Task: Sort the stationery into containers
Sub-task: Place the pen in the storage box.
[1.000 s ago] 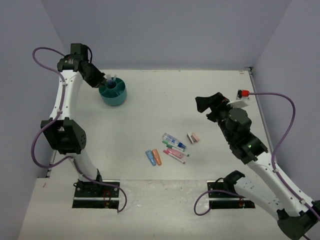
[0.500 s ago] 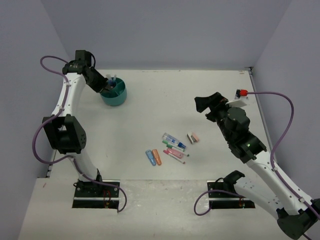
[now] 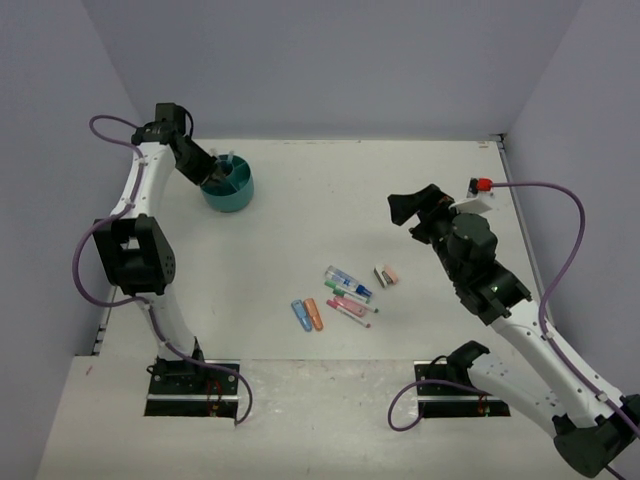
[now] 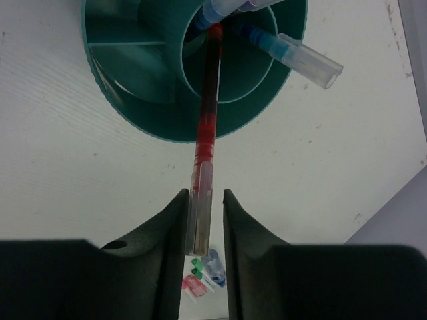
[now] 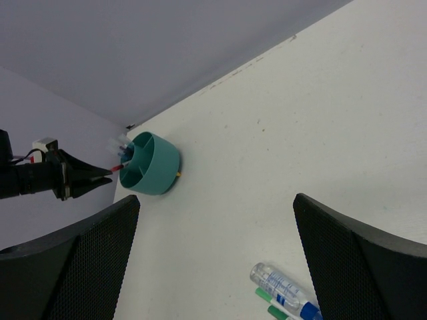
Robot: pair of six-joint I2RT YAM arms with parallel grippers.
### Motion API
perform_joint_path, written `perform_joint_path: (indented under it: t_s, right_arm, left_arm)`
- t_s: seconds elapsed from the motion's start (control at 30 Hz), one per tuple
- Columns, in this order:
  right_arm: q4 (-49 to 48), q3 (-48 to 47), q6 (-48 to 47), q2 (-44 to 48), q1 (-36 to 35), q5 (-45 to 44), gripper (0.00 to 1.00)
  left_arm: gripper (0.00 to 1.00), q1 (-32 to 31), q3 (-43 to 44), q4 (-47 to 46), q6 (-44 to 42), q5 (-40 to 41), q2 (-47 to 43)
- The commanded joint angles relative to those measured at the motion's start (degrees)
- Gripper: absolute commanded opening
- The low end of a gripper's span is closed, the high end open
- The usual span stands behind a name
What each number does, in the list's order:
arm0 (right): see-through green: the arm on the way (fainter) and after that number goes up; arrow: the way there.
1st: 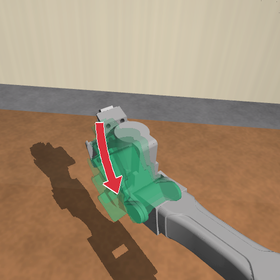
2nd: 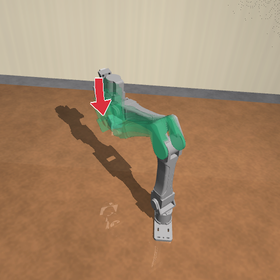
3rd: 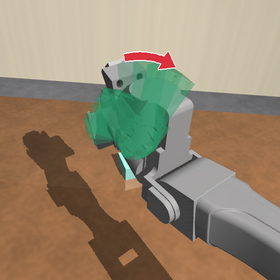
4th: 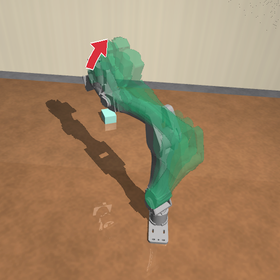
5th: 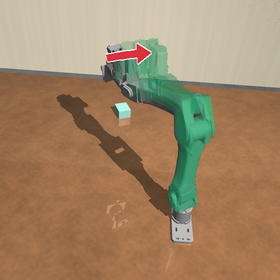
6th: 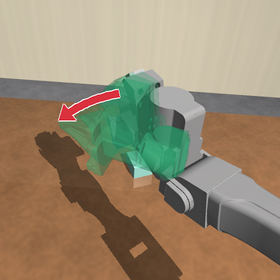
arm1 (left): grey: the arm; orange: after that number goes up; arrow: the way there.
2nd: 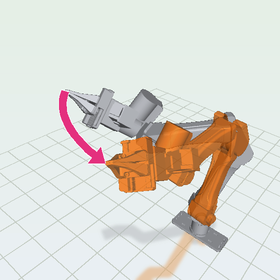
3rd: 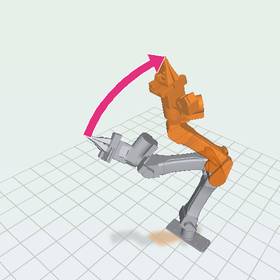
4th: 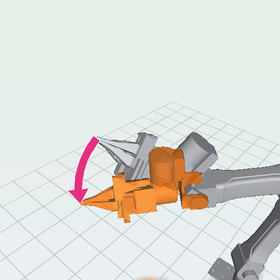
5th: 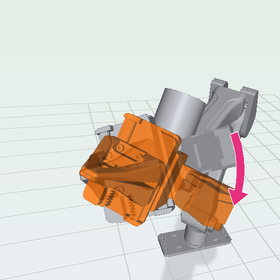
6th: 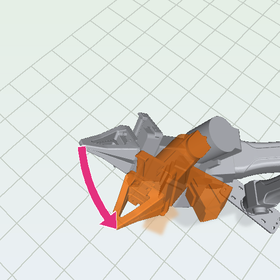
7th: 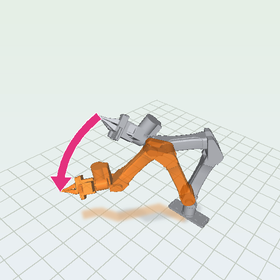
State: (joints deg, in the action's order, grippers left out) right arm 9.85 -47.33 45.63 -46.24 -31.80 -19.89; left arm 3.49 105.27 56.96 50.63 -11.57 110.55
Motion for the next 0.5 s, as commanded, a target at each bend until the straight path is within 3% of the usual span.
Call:
perform_joint_path:
  t_s: [0.0, 0.13, 0.23, 0.47]
  right_arm:
    - [-1.2, -0.3, -2.0, -0.7, 0.2, 1.0, 0.99]
    - [-1.4, -0.5, -2.8, -1.1, 0.2, 1.7, 0.99]
    - [-1.5, -0.6, -3.1, -1.4, 0.2, 1.8, 0.99]
    - [-2.3, -1.1, -5.7, -3.6, 0.2, 3.7, 0.99]
  left_arm:
    - [0.32, 0.5, 2.1, -1.0, 1.3, -0.5, 0.0]
    - [0.59, 0.5, 1.9, -2.8, 1.2, -1.3, -0.4]
    - [0.71, 0.6, 2.4, -3.8, 1.1, -2.2, -0.7]
    - [0.79, 0.4, 6.2, -3.5, -0.2, -4.7, -1.8]
